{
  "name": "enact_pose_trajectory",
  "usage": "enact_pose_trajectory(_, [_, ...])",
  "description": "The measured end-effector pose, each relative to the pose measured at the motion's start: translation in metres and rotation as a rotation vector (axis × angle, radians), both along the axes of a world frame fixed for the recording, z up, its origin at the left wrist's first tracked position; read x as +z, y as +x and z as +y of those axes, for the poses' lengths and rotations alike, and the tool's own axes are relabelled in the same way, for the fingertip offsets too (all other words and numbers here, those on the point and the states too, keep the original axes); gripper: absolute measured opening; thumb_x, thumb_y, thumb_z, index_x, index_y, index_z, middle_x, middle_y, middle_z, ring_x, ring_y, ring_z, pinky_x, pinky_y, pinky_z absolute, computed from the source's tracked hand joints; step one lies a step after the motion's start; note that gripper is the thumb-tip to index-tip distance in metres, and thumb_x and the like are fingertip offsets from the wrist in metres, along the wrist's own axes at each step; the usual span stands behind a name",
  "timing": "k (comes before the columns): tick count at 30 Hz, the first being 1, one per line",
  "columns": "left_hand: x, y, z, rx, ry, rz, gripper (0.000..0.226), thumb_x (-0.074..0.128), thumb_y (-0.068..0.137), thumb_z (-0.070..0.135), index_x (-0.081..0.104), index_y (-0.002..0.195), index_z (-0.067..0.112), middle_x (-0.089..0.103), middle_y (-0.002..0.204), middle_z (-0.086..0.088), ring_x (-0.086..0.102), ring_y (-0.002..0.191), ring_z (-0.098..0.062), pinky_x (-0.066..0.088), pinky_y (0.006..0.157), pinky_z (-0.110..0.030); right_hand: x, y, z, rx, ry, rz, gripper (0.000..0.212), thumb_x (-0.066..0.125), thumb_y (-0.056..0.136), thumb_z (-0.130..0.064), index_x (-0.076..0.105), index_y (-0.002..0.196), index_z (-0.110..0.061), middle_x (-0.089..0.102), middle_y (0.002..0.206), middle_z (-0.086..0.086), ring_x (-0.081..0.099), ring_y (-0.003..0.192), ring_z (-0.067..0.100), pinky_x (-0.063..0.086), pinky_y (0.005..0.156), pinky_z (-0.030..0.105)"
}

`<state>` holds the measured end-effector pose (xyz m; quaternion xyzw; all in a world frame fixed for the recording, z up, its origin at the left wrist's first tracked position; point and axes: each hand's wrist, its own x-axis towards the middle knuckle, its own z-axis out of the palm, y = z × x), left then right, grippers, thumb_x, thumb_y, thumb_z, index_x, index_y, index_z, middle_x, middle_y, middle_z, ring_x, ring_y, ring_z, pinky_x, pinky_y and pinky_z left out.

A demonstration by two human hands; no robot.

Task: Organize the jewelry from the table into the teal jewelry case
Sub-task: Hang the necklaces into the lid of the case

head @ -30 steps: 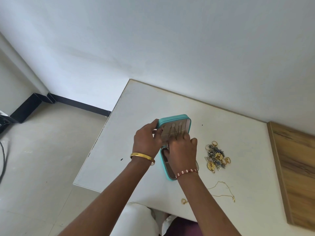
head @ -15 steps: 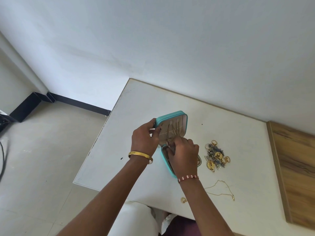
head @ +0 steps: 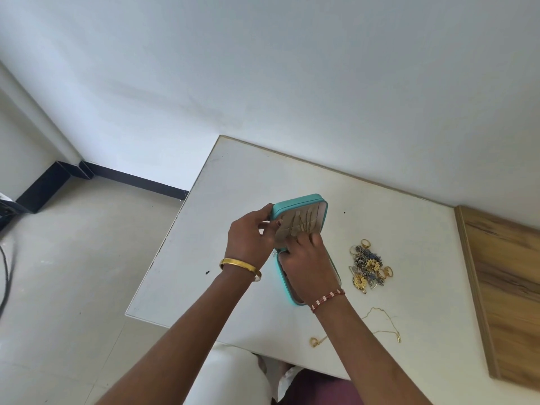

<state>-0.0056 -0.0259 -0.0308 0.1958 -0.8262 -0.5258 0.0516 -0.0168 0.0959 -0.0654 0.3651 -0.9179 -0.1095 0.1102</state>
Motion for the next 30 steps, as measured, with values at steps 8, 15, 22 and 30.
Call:
enact_pose_trajectory(8, [0.008,-0.001,0.003,-0.044,-0.018,-0.013,0.037,0.06,0.086,0.014,0.057,0.123,0.011,0.065,0.116,-0.008,0.062,0.104,-0.024,0.045,0.093,-0.029,0.005,0.002,0.001,0.003,0.074,0.044,0.01,0.077,0.06,-0.023,0.071,0.066,-0.018,0.069,0.079,0.0,0.064,0.075,0.021,0.052,0.069,0.032])
enact_pose_trajectory(15, [0.006,-0.003,0.003,-0.108,-0.093,-0.009,0.036,0.057,0.087,0.011,0.057,0.123,0.011,0.066,0.114,-0.011,0.062,0.104,-0.027,0.044,0.093,-0.03,0.014,0.006,-0.007,-0.157,0.205,-0.043,0.015,0.08,0.055,-0.03,0.072,0.065,-0.023,0.069,0.083,-0.003,0.063,0.09,0.022,0.047,0.086,0.044])
enact_pose_trajectory(22, [0.004,-0.004,0.004,-0.104,-0.077,-0.041,0.039,0.057,0.088,0.015,0.054,0.126,0.011,0.063,0.121,-0.009,0.06,0.107,-0.025,0.044,0.098,-0.032,0.017,0.008,-0.005,-0.259,0.193,-0.043,0.029,0.087,0.04,-0.028,0.071,0.063,-0.022,0.068,0.069,0.0,0.064,0.075,0.022,0.052,0.073,0.037])
enact_pose_trajectory(30, [0.003,-0.003,0.008,-0.131,-0.09,-0.033,0.038,0.057,0.087,0.014,0.056,0.125,0.012,0.065,0.117,-0.008,0.062,0.105,-0.025,0.044,0.096,-0.03,0.016,0.0,-0.007,-0.309,0.06,-0.054,0.028,0.087,0.036,-0.02,0.065,0.054,-0.016,0.058,0.047,0.003,0.059,0.053,0.024,0.05,0.057,0.031])
